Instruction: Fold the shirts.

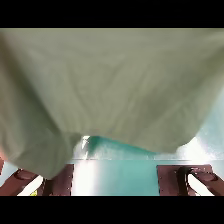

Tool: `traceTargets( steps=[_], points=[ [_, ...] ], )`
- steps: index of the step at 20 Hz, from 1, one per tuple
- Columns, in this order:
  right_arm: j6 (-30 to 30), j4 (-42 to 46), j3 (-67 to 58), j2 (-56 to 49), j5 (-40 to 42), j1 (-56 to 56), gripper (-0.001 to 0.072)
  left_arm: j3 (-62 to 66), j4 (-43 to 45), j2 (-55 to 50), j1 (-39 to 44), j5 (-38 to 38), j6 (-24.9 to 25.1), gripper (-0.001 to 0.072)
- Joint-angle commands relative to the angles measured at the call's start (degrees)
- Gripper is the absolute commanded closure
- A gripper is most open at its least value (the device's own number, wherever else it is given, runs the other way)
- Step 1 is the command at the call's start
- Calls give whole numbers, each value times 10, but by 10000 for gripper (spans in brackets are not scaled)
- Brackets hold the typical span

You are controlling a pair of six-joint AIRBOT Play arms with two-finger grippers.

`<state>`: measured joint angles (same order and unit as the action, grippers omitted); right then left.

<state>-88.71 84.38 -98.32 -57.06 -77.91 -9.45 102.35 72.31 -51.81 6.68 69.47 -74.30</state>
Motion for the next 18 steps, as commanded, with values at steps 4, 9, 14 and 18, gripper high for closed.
traceTargets(
  steps=[4,9,14,18],
  points=[
    [8,-4,61,-220,-8,0,694,-272,19,-162,-1,-46,-14,678],
    [7,-9,83,-327,108,0,694,-296,22,-313,-1,-231,-24,678],
    [7,-68,32,-403,139,0,693,-272,21,-366,-1,-277,-50,398],
    [7,-103,-9,-433,136,0,402,-244,27,-365,-1,-221,-48,320]
  ],
)
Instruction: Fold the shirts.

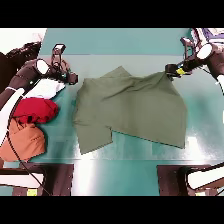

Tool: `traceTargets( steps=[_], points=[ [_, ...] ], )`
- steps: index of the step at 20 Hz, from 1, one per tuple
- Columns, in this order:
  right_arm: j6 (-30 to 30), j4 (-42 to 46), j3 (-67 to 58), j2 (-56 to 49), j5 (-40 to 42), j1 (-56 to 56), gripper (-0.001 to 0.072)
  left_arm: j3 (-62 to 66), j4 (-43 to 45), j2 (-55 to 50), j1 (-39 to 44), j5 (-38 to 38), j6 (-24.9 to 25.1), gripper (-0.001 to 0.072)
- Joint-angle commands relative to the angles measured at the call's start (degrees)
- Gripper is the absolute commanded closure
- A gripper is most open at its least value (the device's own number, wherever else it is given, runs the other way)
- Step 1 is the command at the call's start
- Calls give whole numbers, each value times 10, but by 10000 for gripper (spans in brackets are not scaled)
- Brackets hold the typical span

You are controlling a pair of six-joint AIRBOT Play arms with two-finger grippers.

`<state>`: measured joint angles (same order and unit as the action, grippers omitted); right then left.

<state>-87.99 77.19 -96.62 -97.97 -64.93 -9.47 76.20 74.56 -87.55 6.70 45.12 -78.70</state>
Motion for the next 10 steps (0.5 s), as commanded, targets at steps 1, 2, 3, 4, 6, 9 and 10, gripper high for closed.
traceTargets(
  steps=[1,2,3,4,6,9,10],
  points=[
    [0,-32,-38,-24,-7,1,345,35,3,-7,-6,51,-4,319],
    [1,-31,-53,-21,-28,1,346,58,-3,-5,-17,95,-4,319],
    [14,-32,-61,-10,-53,5,346,78,-11,-2,-31,142,-4,319],
    [32,-31,-61,6,-77,10,347,85,-28,6,-52,184,-3,319],
    [66,-43,-35,50,-118,18,346,65,-85,28,-95,239,16,319],
    [90,-94,62,134,-151,39,346,-21,-213,64,-146,283,72,318],
    [95,-119,103,166,-154,50,346,-58,-226,75,-153,291,85,318]
  ],
)
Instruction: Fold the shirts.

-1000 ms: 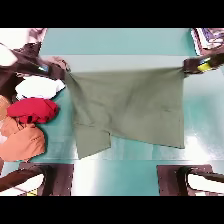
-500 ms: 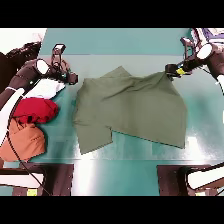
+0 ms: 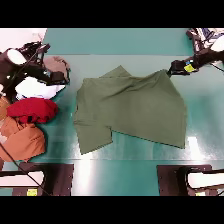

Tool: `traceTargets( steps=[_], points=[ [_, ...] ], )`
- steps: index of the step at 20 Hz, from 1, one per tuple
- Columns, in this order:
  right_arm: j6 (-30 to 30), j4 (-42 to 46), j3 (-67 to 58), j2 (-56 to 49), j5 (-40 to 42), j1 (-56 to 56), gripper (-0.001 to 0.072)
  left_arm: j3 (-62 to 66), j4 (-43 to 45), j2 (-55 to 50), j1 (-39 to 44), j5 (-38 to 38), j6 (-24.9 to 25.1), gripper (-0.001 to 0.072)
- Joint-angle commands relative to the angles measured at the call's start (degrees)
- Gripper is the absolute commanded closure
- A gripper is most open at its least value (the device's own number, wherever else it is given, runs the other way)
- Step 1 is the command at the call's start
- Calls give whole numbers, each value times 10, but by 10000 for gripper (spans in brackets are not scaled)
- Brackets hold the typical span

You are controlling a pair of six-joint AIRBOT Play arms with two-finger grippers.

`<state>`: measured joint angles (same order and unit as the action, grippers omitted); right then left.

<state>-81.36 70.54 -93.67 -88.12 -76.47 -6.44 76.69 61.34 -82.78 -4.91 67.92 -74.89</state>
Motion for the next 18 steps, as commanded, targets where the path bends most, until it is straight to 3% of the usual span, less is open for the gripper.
traceTargets(
  steps=[1,7,15,16,17,18],
  points=[
    [30,-76,111,96,-38,31,346,-101,-90,35,-38,68,49,318],
    [30,-110,268,236,-35,99,346,-297,-107,43,-38,-7,49,318],
    [27,-110,375,351,-33,189,346,-343,-139,43,2,-57,79,321],
    [27,-106,391,360,-40,206,346,-342,-139,43,15,-71,78,377],
    [27,-103,407,365,-53,225,346,-338,-138,43,25,-78,78,560],
    [27,-103,431,373,-66,250,346,-331,-141,44,25,-76,78,676]
  ],
)
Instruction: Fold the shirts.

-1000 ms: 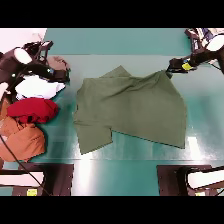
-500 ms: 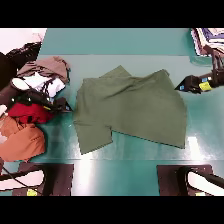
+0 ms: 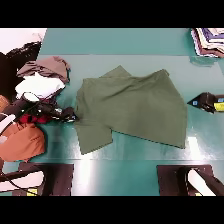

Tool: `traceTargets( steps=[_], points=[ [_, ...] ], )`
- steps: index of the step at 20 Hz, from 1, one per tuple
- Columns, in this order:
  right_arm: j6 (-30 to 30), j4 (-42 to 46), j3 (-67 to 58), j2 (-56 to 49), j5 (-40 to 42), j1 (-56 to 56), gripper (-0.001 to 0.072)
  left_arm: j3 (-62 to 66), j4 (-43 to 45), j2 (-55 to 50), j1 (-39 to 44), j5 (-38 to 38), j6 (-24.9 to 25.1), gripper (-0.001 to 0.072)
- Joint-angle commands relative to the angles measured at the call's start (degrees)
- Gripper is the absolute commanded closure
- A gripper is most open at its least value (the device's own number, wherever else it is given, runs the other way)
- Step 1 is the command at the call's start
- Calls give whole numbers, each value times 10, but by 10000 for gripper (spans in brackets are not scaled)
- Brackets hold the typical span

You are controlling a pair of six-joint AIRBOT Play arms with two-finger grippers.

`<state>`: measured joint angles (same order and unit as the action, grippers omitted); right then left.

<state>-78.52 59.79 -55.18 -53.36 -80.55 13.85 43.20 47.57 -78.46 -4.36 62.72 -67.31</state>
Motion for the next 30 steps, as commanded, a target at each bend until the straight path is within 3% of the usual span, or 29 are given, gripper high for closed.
traceTargets(
  steps=[1,6,9,21,22,25,26,27,28,30],
  points=[
    [-1,5,73,34,-35,76,346,14,-3,5,20,-19,2,678],
    [6,129,213,72,-60,188,343,52,-3,56,20,-16,3,678],
    [14,85,288,73,-48,210,345,52,-2,60,20,-16,3,678],
    [-36,109,263,-62,21,55,359,52,-2,60,20,-16,3,678],
    [-40,109,263,-68,29,40,394,52,-2,60,20,-14,3,678],
    [-40,109,263,-83,37,9,395,52,-2,60,20,-11,3,678],
    [-40,109,263,-87,36,4,411,52,0,60,20,-10,3,678],
    [-39,109,263,-91,35,0,491,52,0,60,20,-9,3,678],
    [-39,109,263,-91,34,-5,617,52,0,60,20,-8,3,677],
    [-39,109,263,-78,36,-16,692,53,3,62,18,-5,3,678]
  ],
)
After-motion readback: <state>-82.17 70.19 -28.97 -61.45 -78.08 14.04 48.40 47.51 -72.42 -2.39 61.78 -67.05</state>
